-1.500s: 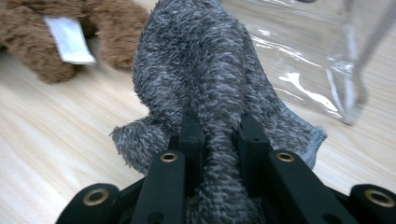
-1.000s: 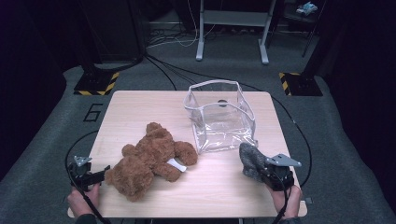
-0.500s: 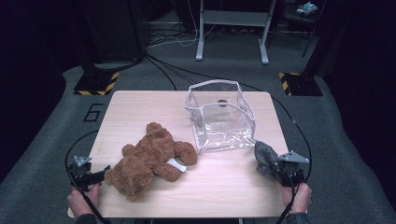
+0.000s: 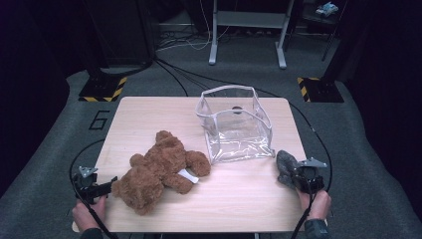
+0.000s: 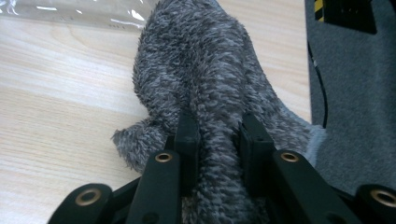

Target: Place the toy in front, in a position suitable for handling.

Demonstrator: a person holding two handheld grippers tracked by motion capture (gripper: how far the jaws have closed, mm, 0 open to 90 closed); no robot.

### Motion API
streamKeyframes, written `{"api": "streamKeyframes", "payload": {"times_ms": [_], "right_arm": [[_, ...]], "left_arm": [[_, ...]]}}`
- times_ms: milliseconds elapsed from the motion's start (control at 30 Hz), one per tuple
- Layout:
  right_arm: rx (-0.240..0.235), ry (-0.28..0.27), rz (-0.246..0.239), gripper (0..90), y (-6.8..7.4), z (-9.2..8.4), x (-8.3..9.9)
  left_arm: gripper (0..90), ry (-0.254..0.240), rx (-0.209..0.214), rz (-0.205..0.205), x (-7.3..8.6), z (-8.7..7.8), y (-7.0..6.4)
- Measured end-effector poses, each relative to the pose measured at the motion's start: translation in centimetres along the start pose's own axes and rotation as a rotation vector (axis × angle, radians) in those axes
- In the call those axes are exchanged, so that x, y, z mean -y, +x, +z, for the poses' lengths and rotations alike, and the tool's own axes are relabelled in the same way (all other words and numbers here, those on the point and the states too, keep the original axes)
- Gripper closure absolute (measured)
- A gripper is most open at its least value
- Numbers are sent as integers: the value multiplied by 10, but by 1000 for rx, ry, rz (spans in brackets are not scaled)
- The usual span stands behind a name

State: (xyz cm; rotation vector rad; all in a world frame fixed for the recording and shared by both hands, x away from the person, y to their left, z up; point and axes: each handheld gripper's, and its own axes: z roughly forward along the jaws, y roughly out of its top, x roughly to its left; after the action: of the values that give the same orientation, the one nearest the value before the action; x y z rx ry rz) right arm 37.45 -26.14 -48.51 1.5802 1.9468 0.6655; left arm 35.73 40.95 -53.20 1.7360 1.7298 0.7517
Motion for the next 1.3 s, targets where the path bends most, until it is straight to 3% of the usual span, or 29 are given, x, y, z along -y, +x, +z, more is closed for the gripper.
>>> {"api": "streamKeyframes", "payload": {"times_ms": [100,167,200,233,333,467,567,667,767,967,1033,1167,1200,1300], "right_arm": [[2,21,1,688,0,9,3],[4,52,15,597,-1,15,5],[4,52,15,597,-1,15,5],[5,58,20,499,-2,19,7],[8,66,47,326,-7,19,6],[-9,26,57,206,-11,6,5],[-50,-34,51,149,-6,-11,2],[-110,-82,36,139,3,-25,1],[-195,-106,0,115,25,-31,4],[-279,-75,-63,103,64,-13,18],[-286,-49,-91,103,72,-4,22],[-283,-14,-102,98,87,11,30],[-272,-28,-126,97,88,12,32],[-269,-47,-134,89,90,14,32]], "left_arm": [[83,-2,0,1,0,0,0],[83,-1,0,0,0,0,0],[83,-1,0,0,0,0,0],[83,-2,0,2,0,0,0],[83,-1,0,0,0,0,0],[83,0,0,0,0,0,0],[83,-1,0,0,0,0,0],[83,0,0,0,0,0,0],[83,0,0,0,0,0,0],[83,0,3,1,0,0,0],[83,0,5,0,0,0,0],[83,0,5,0,0,0,0],[83,2,5,1,0,0,0],[83,3,5,2,0,0,0]]}}
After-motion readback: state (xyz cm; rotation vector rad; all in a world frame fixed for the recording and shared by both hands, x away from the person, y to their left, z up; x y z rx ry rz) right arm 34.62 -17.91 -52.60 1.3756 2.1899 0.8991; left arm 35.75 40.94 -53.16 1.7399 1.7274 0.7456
